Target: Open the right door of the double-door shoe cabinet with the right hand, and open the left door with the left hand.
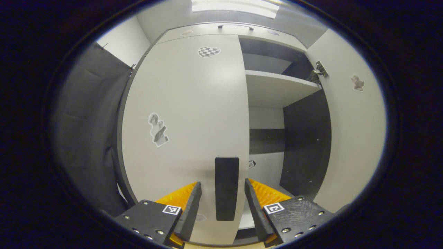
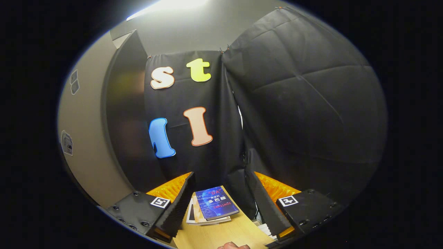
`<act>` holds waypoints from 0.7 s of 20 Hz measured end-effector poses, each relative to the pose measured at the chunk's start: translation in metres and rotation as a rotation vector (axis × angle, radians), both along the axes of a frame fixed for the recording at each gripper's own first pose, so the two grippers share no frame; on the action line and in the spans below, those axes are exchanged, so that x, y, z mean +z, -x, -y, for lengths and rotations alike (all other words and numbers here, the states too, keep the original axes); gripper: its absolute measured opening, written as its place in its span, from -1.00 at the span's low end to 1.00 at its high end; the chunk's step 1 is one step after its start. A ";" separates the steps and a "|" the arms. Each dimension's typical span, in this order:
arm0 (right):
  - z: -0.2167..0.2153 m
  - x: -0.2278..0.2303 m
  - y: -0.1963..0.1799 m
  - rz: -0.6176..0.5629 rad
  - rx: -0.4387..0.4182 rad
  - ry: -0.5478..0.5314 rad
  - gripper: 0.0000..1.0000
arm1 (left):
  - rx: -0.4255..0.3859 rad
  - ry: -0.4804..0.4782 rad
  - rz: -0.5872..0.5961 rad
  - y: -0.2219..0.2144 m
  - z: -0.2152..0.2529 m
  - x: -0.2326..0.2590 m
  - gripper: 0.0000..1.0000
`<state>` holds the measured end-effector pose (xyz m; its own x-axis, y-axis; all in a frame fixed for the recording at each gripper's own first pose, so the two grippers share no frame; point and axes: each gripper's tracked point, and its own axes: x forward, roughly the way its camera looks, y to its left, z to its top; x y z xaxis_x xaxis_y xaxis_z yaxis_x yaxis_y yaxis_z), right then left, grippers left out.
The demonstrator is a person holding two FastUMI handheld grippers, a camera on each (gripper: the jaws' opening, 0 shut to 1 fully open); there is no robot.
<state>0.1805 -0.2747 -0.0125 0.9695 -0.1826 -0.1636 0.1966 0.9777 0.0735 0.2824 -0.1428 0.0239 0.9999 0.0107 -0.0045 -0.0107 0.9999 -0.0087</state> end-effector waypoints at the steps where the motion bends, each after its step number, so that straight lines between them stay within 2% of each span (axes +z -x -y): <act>1: 0.000 -0.002 -0.005 -0.002 0.006 -0.006 0.96 | 0.000 -0.004 -0.004 0.002 0.000 -0.002 0.43; 2: 0.001 -0.004 -0.011 -0.006 0.013 -0.012 0.96 | 0.017 -0.007 -0.006 0.001 -0.002 -0.002 0.43; 4: 0.000 -0.008 -0.021 -0.012 0.032 -0.020 0.96 | 0.025 0.015 -0.010 -0.004 0.001 -0.004 -0.08; 6: -0.001 -0.010 -0.028 -0.017 0.048 -0.016 0.96 | 0.054 0.029 -0.006 0.001 -0.004 -0.005 -0.13; 7: -0.001 -0.013 -0.031 -0.020 0.054 -0.010 0.96 | 0.064 0.027 -0.006 -0.002 -0.002 -0.005 -0.44; 11: -0.002 -0.019 -0.038 -0.027 0.072 -0.014 0.96 | 0.056 -0.011 -0.018 -0.005 -0.001 -0.008 -0.42; 12: -0.002 -0.021 -0.039 -0.031 0.076 -0.021 0.84 | 0.052 -0.007 -0.026 -0.004 -0.001 -0.010 -0.41; 13: -0.001 -0.024 -0.041 -0.034 0.078 -0.026 0.84 | 0.047 0.003 -0.021 -0.004 -0.001 -0.011 -0.51; 14: -0.002 -0.024 -0.041 -0.037 0.078 -0.032 0.84 | 0.045 -0.003 -0.024 -0.004 0.000 -0.010 -0.51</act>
